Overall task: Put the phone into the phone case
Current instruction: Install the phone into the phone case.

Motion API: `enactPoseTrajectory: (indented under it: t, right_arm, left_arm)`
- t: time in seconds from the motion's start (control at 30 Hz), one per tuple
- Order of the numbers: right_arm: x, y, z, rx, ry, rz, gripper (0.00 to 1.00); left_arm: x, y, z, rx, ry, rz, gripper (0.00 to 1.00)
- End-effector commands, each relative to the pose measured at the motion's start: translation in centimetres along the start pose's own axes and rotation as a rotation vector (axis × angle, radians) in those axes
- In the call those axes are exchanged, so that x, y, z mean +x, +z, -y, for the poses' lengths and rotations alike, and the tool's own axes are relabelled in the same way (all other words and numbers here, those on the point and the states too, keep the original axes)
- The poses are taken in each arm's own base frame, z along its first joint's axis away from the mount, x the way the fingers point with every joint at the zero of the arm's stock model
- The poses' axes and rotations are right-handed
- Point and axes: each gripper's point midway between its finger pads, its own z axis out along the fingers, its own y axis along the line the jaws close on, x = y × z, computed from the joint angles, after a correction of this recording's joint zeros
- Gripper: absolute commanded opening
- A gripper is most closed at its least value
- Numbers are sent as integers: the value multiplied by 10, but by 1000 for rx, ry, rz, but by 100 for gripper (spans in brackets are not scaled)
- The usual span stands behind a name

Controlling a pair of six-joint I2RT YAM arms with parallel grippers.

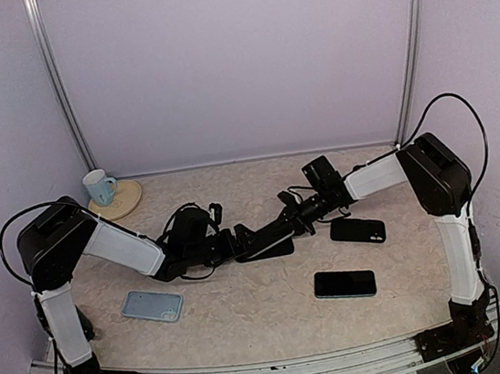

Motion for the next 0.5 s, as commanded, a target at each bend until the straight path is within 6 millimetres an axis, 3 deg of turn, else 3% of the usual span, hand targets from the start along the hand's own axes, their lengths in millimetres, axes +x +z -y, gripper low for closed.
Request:
enactPoseTrajectory:
  t: [0.0, 0.47]
  right_arm:
    - [5, 19, 6, 4, 1, -18, 0]
    - [10, 37, 8, -5, -15, -35, 0]
  left_arm:
    - [13, 7, 20, 64, 5, -46, 99]
    - [13, 6, 32, 97, 7, -54, 99]
